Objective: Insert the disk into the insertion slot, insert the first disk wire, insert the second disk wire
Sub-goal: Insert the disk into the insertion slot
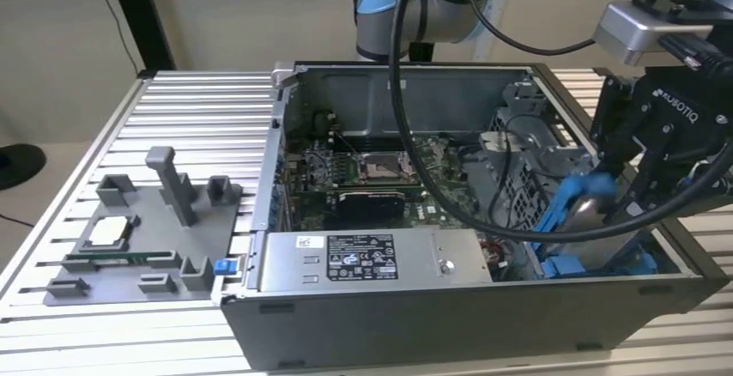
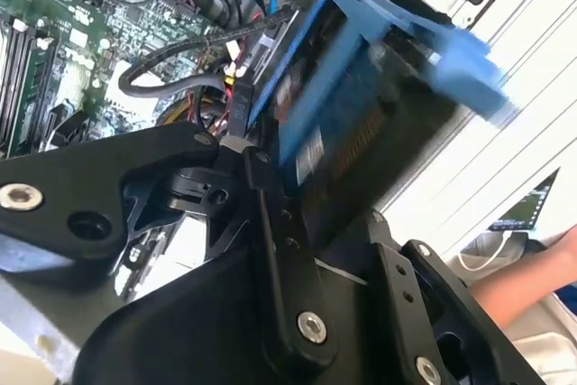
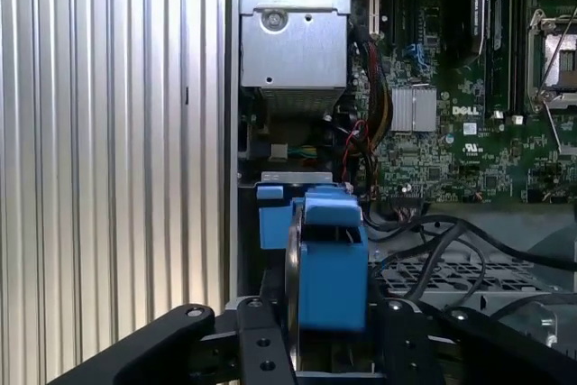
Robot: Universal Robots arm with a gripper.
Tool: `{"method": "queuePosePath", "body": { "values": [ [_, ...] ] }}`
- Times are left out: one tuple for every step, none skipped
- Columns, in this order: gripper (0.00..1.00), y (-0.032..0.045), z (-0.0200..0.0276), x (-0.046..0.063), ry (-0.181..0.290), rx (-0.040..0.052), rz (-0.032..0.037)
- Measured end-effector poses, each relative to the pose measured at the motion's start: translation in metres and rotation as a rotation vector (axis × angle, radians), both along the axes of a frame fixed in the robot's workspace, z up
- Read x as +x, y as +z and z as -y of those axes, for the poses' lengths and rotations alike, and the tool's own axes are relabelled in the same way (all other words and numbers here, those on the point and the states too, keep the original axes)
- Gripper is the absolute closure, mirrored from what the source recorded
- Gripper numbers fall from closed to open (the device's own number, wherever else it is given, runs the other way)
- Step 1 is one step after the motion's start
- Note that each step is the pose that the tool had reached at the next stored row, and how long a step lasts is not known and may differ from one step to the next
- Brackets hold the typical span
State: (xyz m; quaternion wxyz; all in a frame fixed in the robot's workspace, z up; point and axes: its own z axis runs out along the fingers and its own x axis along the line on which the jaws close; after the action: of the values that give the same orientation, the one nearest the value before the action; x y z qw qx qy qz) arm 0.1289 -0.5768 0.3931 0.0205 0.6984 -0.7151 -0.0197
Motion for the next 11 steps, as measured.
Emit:
{"method": "queuePosePath", "body": {
  "values": [
    [0.00, 0.0000, 0.0000, 0.000, 0.000, 0.0001, 0.0000],
    [0.00, -0.0001, 0.0000, 0.000, 0.000, 0.0001, 0.0000],
    [0.00, -0.0001, 0.0000, 0.000, 0.000, 0.0002, -0.0001],
    [0.00, 0.0000, 0.0000, 0.000, 0.000, 0.0001, -0.0001],
    [0.00, -0.0001, 0.0000, 0.000, 0.000, 0.0002, -0.0001],
    [0.00, -0.0001, 0.0000, 0.000, 0.000, 0.0001, -0.0001],
    [0.00, 0.0002, 0.0000, 0.000, 0.000, 0.0004, -0.0001],
    [0.00, 0.0019, 0.0000, 0.000, 0.000, 0.0016, -0.0001],
    [0.00, 0.0047, 0.0000, 0.000, 0.000, 0.0031, -0.0001],
    [0.00, 0.0076, 0.0000, 0.000, 0.000, 0.0045, -0.0001],
    [0.00, 0.0100, -0.0001, 0.000, 0.000, 0.0052, -0.0001]
  ]
}}
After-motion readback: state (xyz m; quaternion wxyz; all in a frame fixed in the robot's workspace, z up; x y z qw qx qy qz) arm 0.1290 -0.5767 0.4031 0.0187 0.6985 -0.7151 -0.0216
